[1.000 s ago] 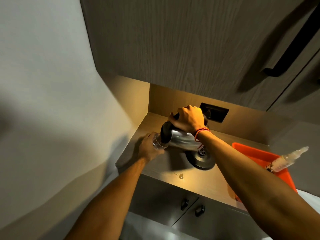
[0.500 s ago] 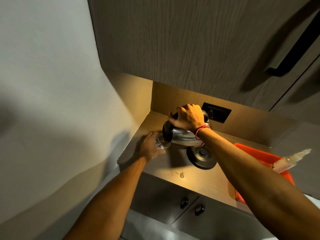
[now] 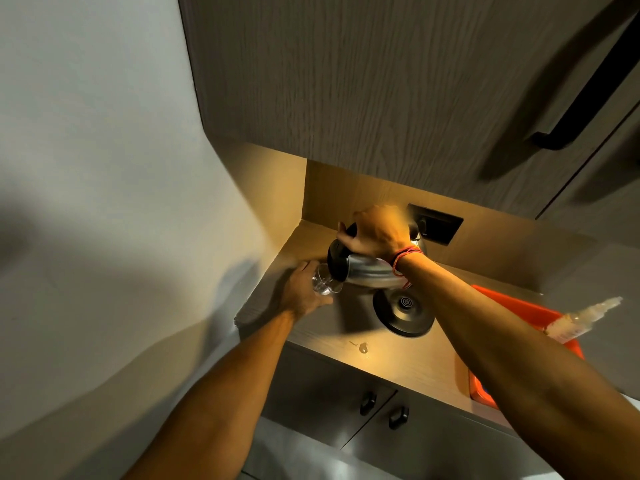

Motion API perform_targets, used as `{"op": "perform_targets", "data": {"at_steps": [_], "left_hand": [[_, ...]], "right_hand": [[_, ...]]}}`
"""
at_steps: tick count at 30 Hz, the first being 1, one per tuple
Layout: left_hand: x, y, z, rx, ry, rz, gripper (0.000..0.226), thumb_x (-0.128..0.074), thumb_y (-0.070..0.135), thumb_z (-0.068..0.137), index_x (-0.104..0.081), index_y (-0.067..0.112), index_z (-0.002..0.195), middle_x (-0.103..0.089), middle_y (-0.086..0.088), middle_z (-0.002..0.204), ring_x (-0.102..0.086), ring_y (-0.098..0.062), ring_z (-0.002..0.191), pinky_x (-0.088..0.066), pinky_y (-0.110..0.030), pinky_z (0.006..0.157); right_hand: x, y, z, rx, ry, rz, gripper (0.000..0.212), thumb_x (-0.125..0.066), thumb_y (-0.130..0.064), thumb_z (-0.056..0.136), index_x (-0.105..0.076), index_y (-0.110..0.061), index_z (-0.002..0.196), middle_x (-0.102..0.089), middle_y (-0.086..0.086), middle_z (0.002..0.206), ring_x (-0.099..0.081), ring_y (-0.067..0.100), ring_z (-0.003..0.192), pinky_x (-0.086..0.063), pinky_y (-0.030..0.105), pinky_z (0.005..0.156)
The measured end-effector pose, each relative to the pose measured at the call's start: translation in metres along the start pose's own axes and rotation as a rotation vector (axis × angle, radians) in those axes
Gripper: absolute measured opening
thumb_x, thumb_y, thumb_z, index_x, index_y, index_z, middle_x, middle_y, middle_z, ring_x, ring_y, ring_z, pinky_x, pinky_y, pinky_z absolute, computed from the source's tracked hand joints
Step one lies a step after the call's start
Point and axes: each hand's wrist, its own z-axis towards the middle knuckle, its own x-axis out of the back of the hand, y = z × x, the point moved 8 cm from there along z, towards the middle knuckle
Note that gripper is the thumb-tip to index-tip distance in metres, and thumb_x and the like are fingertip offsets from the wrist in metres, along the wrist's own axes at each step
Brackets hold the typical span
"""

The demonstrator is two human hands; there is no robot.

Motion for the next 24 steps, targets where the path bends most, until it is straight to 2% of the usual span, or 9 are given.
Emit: {"op": "perform_targets", "data": {"at_steps": [3,6,10,14,17,19,20,22,24], "left_hand": [[-0.001,0.001,0.0,0.004,0.004,-0.004,0.071,-0.089,0.02,0.06,-0.062,0.017,0.124,-0.062,0.0,0.124,-0.065,-0.018,0.102,-0.053,-0.022,0.076],[-0.002,0.004,0.004,0.032,0.026,-0.034,0.07,-0.09,0.022,0.062,-0.062,0.019,0.126,-0.063,0.002,0.122,-0.063,-0.016,0.103,-0.048,-0.015,0.07],[-0.006,0.007,0.013,0.089,0.029,-0.049,0.075,-0.094,0.018,0.062,-0.06,0.015,0.129,-0.062,-0.004,0.128,-0.062,-0.022,0.115,-0.061,-0.038,0.084],[-0.016,0.009,0.021,0.109,0.041,-0.114,0.077,-0.095,0.015,0.061,-0.058,0.013,0.128,-0.064,-0.008,0.124,-0.061,-0.021,0.109,-0.05,-0.015,0.068],[-0.029,0.019,0.028,0.129,0.028,-0.185,0.085,-0.094,0.012,0.061,-0.053,0.011,0.136,-0.061,-0.009,0.131,-0.057,-0.021,0.117,-0.049,-0.024,0.085],[-0.037,0.023,0.033,0.15,0.011,-0.208,0.089,-0.094,0.013,0.062,-0.05,0.008,0.139,-0.059,-0.01,0.135,-0.056,-0.022,0.121,-0.052,-0.032,0.096],[-0.044,0.024,0.036,0.165,0.004,-0.217,0.087,-0.094,0.013,0.062,-0.05,0.008,0.138,-0.06,-0.011,0.135,-0.058,-0.025,0.122,-0.054,-0.035,0.097],[-0.052,0.022,0.037,0.207,0.01,-0.256,0.081,-0.093,0.011,0.063,-0.052,0.008,0.132,-0.062,-0.012,0.13,-0.061,-0.028,0.118,-0.056,-0.03,0.085],[-0.062,0.021,0.039,0.239,0.008,-0.262,0.076,-0.093,0.01,0.062,-0.054,0.01,0.128,-0.064,-0.011,0.126,-0.063,-0.026,0.112,-0.052,-0.022,0.076]], "right_hand": [[-0.004,0.009,0.001,-0.047,-0.01,0.013,0.056,-0.044,-0.057,0.09,-0.051,-0.017,0.051,-0.05,-0.004,0.045,-0.042,0.016,0.036,-0.021,0.017,0.045],[-0.007,0.032,-0.004,-0.177,-0.009,0.069,0.057,-0.042,-0.059,0.09,-0.044,-0.017,0.051,-0.047,-0.003,0.046,-0.041,0.017,0.038,-0.031,0.021,0.047],[-0.016,0.08,-0.031,-0.438,0.036,0.235,0.061,-0.042,-0.063,0.093,-0.05,-0.017,0.054,-0.06,0.01,0.055,-0.058,0.029,0.052,-0.052,0.037,0.054],[-0.027,0.128,-0.069,-0.711,0.126,0.461,0.076,-0.032,-0.071,0.092,-0.051,-0.013,0.048,-0.062,0.015,0.057,-0.061,0.032,0.059,-0.052,0.042,0.059],[-0.04,0.162,-0.107,-0.998,0.173,0.572,0.077,-0.031,-0.073,0.092,-0.049,-0.015,0.045,-0.065,0.025,0.067,-0.063,0.048,0.077,-0.052,0.048,0.071],[-0.049,0.173,-0.129,-1.149,0.238,0.67,0.074,-0.035,-0.07,0.093,-0.046,-0.016,0.045,-0.061,0.024,0.068,-0.061,0.048,0.085,-0.047,0.049,0.077],[-0.054,0.181,-0.14,-1.227,0.276,0.712,0.071,-0.037,-0.068,0.094,-0.046,-0.016,0.047,-0.061,0.026,0.072,-0.06,0.047,0.091,-0.045,0.049,0.08],[-0.063,0.189,-0.158,-1.329,0.326,0.775,0.069,-0.039,-0.067,0.094,-0.044,-0.014,0.049,-0.065,0.031,0.082,-0.058,0.045,0.092,-0.043,0.048,0.08],[-0.07,0.197,-0.171,-1.378,0.363,0.819,0.071,-0.041,-0.066,0.094,-0.044,-0.01,0.049,-0.061,0.027,0.071,-0.057,0.043,0.08,-0.042,0.047,0.073]]}}
